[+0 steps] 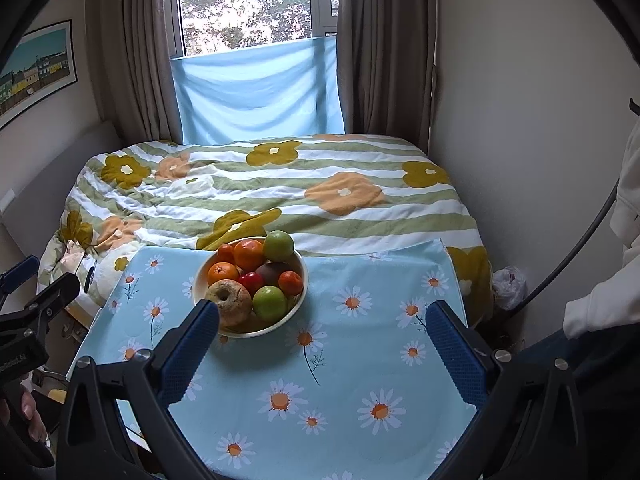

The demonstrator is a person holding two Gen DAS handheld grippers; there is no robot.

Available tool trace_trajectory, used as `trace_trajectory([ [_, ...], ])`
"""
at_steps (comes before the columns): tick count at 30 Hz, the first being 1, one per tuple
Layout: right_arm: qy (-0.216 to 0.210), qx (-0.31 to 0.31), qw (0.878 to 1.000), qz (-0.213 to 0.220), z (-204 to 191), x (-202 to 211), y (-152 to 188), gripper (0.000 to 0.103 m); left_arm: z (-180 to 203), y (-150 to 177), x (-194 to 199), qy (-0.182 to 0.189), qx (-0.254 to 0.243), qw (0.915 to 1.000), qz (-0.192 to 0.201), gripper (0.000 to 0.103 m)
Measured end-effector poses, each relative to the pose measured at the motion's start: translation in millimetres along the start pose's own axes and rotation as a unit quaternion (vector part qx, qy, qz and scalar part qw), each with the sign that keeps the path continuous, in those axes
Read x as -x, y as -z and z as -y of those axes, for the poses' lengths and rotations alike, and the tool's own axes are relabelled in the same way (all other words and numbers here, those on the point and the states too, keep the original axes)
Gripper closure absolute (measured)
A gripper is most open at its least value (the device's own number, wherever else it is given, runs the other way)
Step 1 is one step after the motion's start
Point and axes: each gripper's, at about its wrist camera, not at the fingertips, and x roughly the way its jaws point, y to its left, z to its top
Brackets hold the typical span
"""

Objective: Organize fruits

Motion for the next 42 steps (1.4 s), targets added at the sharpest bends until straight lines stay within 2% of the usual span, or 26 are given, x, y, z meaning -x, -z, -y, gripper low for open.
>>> trace_trajectory([
  [30,0.004,0.000,1.000,0.004,1.9,-2.1,0.1,0.000,-0.8,0.1,-7.1,0.005,0.002,1.0000,0.002,0.000],
  [42,0.001,0.004,1.000,0.004,-2.1,-3.3,-5.8,0.000,3.0,-2.9,-4.2,-0.011,-0.002,0.9999,0.009,0.000],
])
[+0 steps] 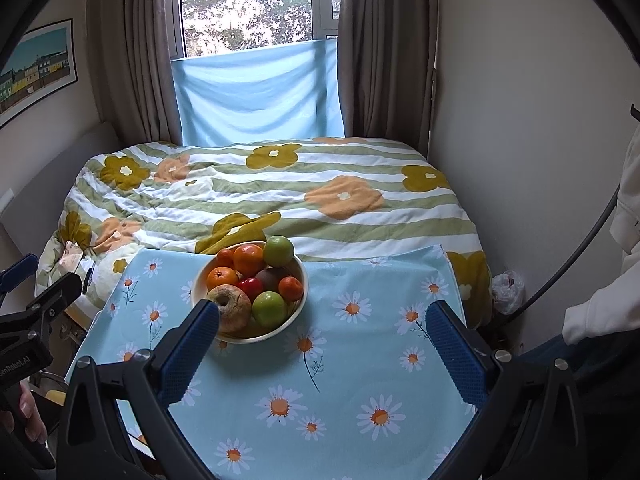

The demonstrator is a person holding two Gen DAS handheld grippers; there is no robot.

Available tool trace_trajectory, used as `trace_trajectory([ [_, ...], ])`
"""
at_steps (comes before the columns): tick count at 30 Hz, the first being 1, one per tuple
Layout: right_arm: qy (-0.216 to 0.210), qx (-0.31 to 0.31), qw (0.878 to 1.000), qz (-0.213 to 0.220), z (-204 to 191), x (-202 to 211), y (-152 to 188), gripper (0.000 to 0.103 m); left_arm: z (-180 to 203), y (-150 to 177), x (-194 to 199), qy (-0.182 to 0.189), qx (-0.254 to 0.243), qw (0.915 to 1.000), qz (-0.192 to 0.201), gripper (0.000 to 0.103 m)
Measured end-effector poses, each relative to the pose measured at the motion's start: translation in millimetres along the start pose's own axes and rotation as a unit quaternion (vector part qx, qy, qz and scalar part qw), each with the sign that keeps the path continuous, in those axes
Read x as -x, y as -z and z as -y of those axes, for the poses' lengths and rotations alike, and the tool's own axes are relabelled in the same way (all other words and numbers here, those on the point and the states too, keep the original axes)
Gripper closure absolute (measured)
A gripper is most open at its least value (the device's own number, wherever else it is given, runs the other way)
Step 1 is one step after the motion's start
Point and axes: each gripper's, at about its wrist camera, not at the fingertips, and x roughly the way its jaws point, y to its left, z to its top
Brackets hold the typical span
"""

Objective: Organize fruits

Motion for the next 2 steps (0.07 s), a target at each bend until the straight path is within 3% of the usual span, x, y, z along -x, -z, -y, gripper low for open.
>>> trace_trajectory([
  [2,0.000,0.000,1.000,0.000,-0.6,0.9,1.0,0.000,-0.5,0.2,0.6,-0.001,0.001,1.0000,0.001,0.000],
])
